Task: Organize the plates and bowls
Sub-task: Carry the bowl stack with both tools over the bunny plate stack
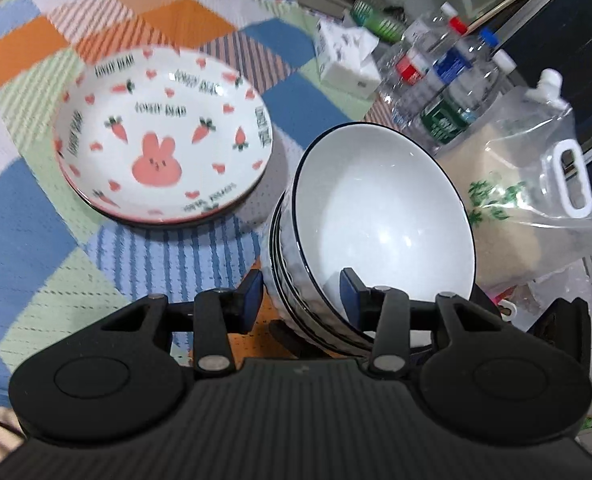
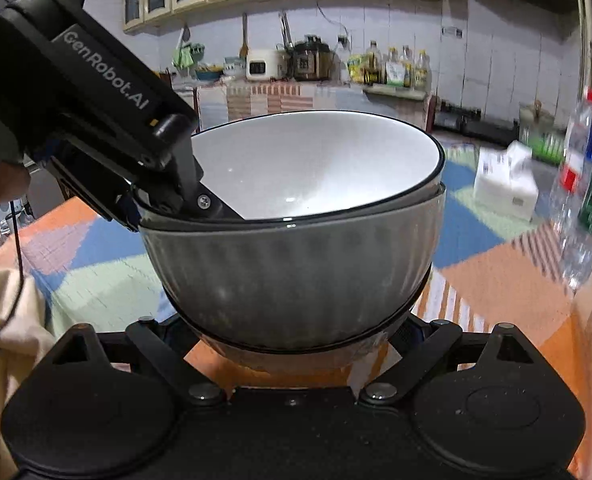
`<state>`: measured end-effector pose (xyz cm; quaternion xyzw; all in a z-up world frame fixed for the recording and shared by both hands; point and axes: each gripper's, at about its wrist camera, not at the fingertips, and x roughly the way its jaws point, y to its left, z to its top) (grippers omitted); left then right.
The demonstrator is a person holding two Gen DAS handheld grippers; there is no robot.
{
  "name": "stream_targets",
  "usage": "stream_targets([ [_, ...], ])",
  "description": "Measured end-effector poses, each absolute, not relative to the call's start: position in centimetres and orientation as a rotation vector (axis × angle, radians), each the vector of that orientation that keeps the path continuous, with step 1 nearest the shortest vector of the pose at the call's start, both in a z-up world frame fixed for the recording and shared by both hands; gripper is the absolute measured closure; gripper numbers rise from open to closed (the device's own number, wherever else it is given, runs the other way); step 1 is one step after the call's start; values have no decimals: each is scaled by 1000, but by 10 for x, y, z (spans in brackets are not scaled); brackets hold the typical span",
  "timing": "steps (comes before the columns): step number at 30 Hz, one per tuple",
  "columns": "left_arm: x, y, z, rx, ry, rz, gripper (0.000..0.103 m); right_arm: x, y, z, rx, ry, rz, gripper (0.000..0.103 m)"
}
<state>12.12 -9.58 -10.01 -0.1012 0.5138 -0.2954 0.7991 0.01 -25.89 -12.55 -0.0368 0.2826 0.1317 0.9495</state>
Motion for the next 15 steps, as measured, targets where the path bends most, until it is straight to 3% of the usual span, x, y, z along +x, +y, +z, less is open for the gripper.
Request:
stream_targets([
  [15, 151, -50, -40, -194, 1037, -571, 63, 36, -235, -66, -103, 512, 340, 7],
])
